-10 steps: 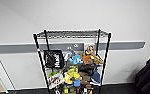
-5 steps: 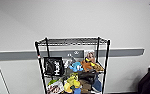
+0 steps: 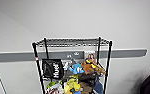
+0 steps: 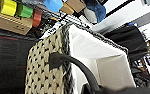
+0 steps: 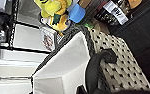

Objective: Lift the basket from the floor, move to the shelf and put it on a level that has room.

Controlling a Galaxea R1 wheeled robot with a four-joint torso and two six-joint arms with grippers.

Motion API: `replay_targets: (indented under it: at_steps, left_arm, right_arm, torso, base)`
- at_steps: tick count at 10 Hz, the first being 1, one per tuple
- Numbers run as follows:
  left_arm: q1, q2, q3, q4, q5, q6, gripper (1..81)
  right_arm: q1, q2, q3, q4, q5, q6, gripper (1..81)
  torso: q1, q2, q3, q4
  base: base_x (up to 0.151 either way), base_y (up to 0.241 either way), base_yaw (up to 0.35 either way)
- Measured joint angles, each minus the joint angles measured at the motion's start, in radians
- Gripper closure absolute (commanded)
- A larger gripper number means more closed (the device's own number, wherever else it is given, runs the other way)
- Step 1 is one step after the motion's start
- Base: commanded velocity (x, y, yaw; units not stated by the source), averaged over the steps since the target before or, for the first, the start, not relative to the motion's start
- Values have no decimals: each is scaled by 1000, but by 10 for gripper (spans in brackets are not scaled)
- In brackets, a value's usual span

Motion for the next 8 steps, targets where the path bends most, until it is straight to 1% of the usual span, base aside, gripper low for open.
replay_targets:
  at_steps: [8]
  left_arm:
    - [0, -1, 5, 0, -1, 0, 811]
  right_arm:
    - [0, 0, 3, -1, 0, 0, 811]
  torso:
    - [0, 0, 0, 0]
  base:
    - [98, 0, 0]
